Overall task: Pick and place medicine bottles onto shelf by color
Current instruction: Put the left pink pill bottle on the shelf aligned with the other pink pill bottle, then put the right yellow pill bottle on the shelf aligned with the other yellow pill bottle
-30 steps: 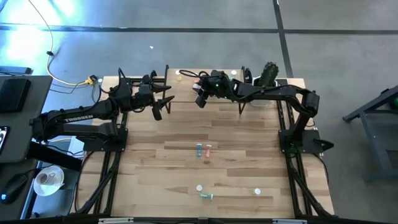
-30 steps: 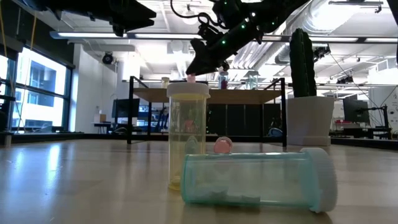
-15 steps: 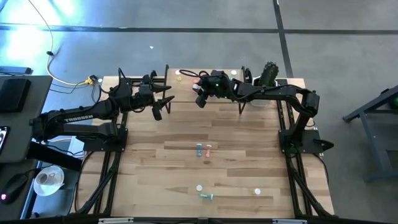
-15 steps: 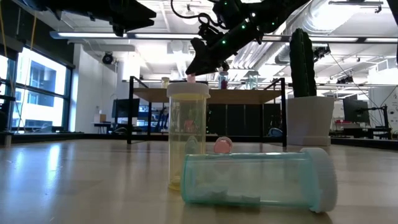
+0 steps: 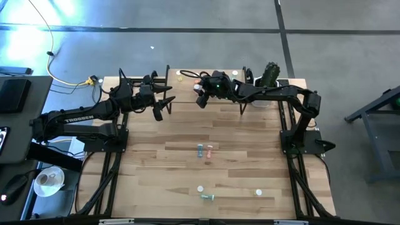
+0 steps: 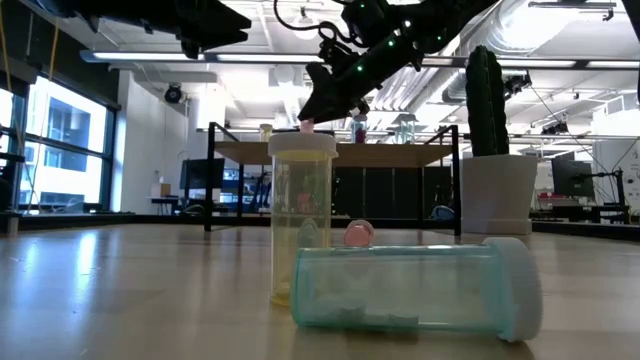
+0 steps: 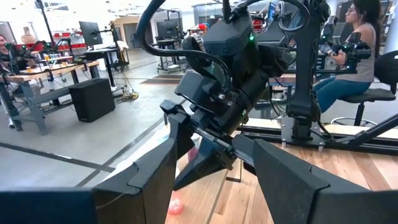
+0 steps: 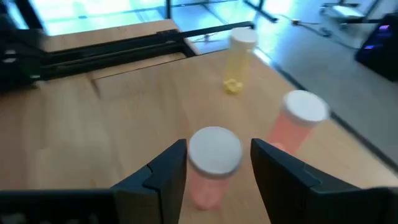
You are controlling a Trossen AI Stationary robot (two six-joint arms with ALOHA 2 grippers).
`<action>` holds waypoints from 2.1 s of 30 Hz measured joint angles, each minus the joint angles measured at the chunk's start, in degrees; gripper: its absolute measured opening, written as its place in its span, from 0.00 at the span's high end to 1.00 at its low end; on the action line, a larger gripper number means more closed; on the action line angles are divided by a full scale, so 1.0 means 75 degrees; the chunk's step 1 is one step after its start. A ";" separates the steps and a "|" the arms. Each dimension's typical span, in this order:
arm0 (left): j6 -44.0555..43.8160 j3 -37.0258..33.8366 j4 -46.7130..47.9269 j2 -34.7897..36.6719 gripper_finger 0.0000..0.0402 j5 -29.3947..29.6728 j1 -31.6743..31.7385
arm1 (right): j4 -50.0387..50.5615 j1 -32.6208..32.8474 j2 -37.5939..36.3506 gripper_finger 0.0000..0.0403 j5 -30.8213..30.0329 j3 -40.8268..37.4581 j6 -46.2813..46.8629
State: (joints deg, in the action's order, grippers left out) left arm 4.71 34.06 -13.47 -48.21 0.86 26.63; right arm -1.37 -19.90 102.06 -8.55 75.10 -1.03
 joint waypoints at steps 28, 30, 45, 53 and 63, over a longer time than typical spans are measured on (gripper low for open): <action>-0.0206 0.0000 0.1675 0.0000 0.50 -0.0118 -0.0006 | 0.4842 0.1428 -0.0087 0.57 -0.0178 0.2887 0.0737; -0.0205 0.0000 0.1878 0.0000 0.50 -0.0218 -0.0006 | 0.5257 0.1644 -0.0087 0.57 -0.0178 0.2880 0.1069; -0.0410 0.0000 0.2535 0.0000 0.50 -0.0428 -0.0979 | 0.8033 0.3698 -0.0076 0.57 -0.1837 0.2873 0.4058; -0.0627 0.0000 0.2978 0.0000 0.50 -0.0425 -0.1587 | 0.8921 0.4812 -0.0047 0.57 -0.2449 0.2864 0.5682; -0.0968 0.0000 0.3200 0.0000 0.50 -0.0253 -0.2301 | 1.0324 0.6260 -0.0047 0.57 -0.2451 0.2864 0.7925</action>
State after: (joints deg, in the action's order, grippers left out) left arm -2.55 34.06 10.52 -48.21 -1.03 9.37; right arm 76.06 27.05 101.71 -26.94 96.57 58.41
